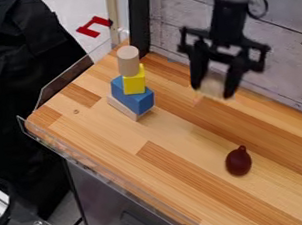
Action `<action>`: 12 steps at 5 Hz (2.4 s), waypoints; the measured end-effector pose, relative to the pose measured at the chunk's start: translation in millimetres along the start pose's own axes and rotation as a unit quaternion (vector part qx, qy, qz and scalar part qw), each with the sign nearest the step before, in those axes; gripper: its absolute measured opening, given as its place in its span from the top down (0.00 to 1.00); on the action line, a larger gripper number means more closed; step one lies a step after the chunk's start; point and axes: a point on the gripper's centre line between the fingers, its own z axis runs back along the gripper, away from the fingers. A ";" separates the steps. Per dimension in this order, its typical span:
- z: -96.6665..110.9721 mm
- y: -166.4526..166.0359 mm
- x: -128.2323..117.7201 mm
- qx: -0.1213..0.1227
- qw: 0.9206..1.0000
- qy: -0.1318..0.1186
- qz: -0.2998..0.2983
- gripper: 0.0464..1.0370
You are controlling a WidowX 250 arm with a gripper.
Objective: Take the cube from the cylinder and put it in the middle of the table
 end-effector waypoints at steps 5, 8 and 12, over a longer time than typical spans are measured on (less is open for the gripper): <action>-58.0 -4.2 26.0 -0.022 0.999 -0.009 -0.028 0.47; -57.0 10.2 29.1 -0.001 0.999 -0.012 -0.031 0.47; -55.3 8.9 28.8 0.006 0.999 0.001 -0.037 0.04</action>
